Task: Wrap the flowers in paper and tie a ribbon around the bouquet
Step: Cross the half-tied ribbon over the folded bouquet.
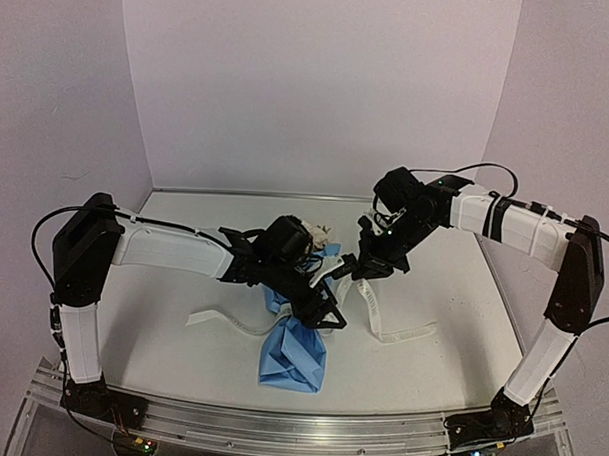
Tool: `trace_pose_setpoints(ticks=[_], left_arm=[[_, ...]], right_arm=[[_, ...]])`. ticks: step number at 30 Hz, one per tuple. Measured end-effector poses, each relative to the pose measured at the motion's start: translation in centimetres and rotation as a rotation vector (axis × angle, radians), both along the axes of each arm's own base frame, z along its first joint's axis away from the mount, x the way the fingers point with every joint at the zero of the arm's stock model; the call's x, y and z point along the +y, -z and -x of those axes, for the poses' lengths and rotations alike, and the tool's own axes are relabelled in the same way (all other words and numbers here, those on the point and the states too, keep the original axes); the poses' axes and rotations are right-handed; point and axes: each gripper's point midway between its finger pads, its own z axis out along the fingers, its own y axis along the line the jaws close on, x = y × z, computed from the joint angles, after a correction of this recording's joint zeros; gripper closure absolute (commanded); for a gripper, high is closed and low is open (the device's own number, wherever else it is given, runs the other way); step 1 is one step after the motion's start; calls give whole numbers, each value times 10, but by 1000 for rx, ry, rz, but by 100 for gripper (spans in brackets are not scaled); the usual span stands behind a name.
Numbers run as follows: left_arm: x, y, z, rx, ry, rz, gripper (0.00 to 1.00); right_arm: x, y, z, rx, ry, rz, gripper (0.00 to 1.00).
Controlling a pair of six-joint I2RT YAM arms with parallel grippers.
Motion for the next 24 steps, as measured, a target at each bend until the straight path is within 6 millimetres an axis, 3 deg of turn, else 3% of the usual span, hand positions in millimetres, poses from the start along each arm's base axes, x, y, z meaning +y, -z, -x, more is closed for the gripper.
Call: trace_pose_setpoints(ticks=[4,8,13,17,21,24], left_arm=[[5,-20,4,0,-5,42,36],[19,-61,-1,11,-45,159,48],[64,-96,-44,82,-201,297,45],[93,-90,-71,201,-307,350,37],[105,-66,-61,292,-333,319,37],[110,-61,-50,279,-320,313,37]], right_arm=[[-1,0,2,7,-4,5,100],[5,-10,0,0,-12,-11,100],[26,-25,2,-25,-59,-50,100],[48,-35,16,-50,-142,-79,100],[65,-38,37,-71,-242,-88,100],[72,-38,52,-86,-315,-85,100]])
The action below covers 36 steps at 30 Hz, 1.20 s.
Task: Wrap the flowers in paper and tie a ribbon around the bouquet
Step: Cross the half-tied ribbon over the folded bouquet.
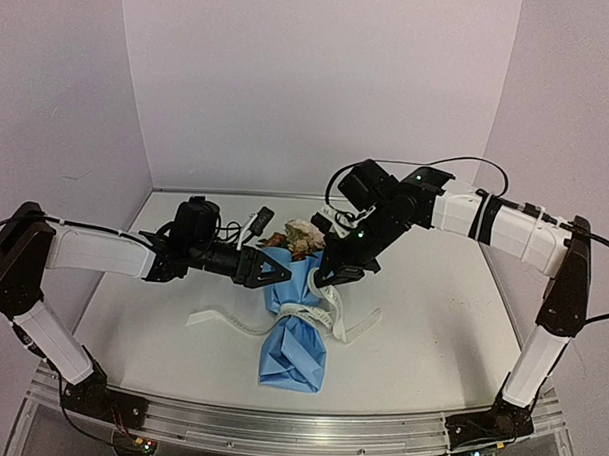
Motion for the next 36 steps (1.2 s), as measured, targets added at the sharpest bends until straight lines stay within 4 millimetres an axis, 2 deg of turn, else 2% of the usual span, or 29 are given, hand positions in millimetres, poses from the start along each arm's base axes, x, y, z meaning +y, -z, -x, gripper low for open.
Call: trace_pose_setpoints(ticks=[5,9,15,25,30,33,36], left_arm=[[1,-10,13,-143,23,29,41],[-8,-14,19,-271,51,34,44],[-26,-12,35,-444,114,27,41],[-32,12,17,-552,77,-39,43],[-41,10,17,-594,95,-38,45],[-48,8,20,-619,108,-34,52],[-53,11,20,-627,114,-41,76]], right_arm=[[4,3,19,-13,-86,21,100],[2,5,25,-17,-120,35,100],[0,7,30,-16,-141,50,100],[0,8,35,-16,-162,58,100],[-1,9,37,-14,-168,64,100],[-1,8,37,-16,-170,66,100],[-1,8,37,-18,-172,67,100]])
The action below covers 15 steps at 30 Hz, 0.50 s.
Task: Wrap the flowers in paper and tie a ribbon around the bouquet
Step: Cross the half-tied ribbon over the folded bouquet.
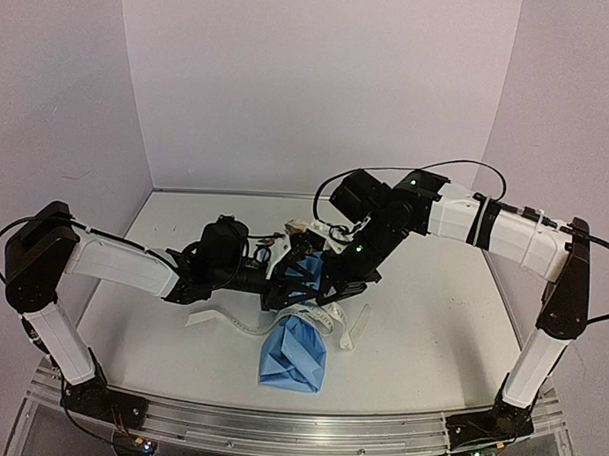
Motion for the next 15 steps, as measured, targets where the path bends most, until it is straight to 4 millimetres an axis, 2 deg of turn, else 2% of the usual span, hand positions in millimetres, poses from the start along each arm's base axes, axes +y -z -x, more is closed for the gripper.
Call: trace_pose_setpoints(ticks=[3,7,10,15], left_arm=[[-1,3,-3,-19,-16,-11,93],[0,5,-8,-30,-51,-18,100],[9,10,-6,-40,-91,-25,100],[30,16,-1,-55,-148,-46,100]], right_arm=[[-2,2,-1,-7,6,15,100],[-4,7,-2,-18,8,30,94],[-9,23,3,-18,2,61,81],[-20,61,16,-12,17,117,56]])
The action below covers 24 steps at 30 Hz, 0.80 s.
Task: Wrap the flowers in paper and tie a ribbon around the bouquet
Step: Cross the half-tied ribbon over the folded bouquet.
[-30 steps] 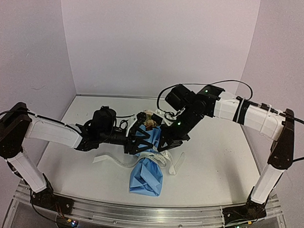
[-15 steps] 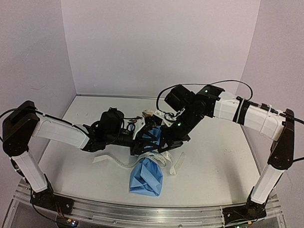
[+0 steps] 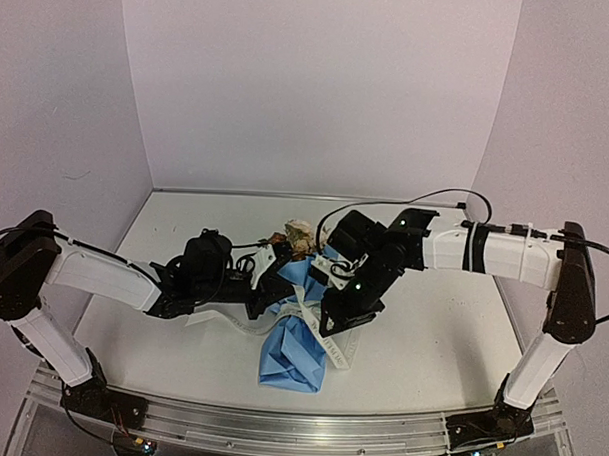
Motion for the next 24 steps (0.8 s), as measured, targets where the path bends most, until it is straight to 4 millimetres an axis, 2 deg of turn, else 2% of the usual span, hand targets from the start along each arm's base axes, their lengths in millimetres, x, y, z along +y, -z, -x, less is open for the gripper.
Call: trace_pose_setpoints(ticks=[4,6,12,15,18,24], left_arm=[[8,-4,1,-21,-23,4,100],[10,-6,2,-37,-28,3,100],[11,-7,2,-75,-30,-14,100],[12,-6,1,-78,-35,-22,100],[13,-5,0,-82,-41,-27,100],[15,-4,-2,-94,-52,-39,100]], right_arm=[[-15,25,4,-35,36,32,44],[-22,28,0,-74,64,37,43],[-25,19,-34,-147,229,-30,53],[-21,23,-50,-136,305,-54,57],[-15,38,-60,-113,353,-54,59],[-10,62,-62,-78,412,-52,62]])
